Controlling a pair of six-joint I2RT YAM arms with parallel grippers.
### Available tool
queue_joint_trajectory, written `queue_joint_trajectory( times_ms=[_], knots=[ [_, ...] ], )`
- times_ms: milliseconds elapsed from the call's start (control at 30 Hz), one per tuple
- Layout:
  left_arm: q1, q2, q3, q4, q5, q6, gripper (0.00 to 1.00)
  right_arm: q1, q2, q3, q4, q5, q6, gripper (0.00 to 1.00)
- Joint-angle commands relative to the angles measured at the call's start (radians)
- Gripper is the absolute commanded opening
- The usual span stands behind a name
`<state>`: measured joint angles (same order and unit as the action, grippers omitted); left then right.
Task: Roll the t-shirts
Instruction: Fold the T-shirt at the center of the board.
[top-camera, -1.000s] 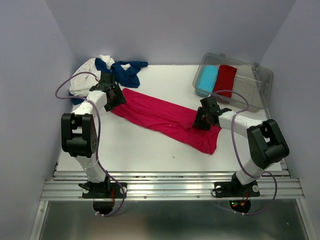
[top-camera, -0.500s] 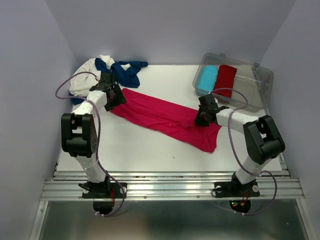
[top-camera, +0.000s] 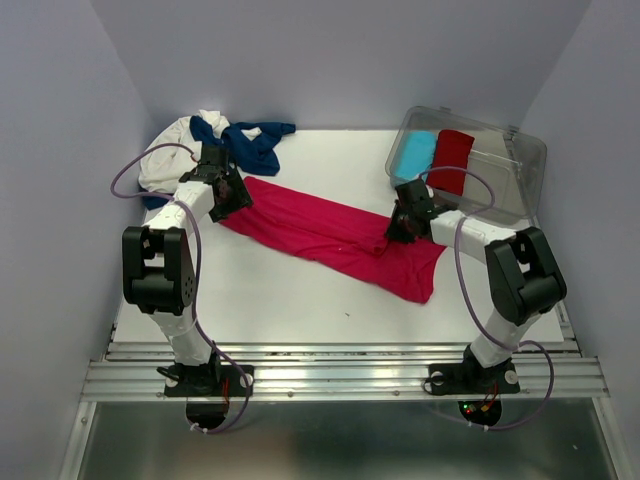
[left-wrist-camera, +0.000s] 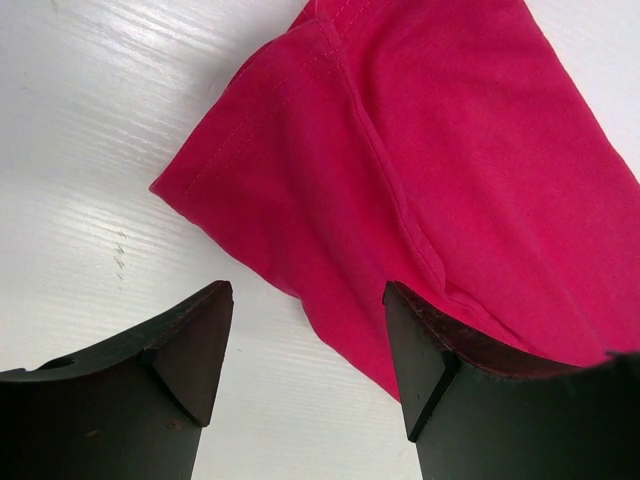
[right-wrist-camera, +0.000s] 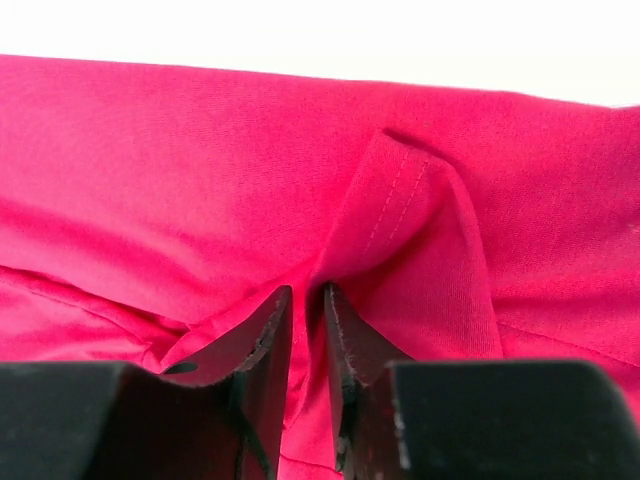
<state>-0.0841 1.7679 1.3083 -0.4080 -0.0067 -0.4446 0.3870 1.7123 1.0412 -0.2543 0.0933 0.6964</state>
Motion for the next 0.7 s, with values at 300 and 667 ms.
queue_joint_trajectory(
  times_ms=[300, 667],
  knots=[
    [-0.005, -0.018, 0.016, -0.005, -0.001, 0.018, 0.72, 0.001, 0.02, 0.074, 0.024, 0.037, -0.015, 0.32],
    [-0.005, -0.025, 0.011, -0.006, -0.006, 0.018, 0.73, 0.001, 0.102, 0.195, 0.023, 0.036, -0.021, 0.01]
  ],
)
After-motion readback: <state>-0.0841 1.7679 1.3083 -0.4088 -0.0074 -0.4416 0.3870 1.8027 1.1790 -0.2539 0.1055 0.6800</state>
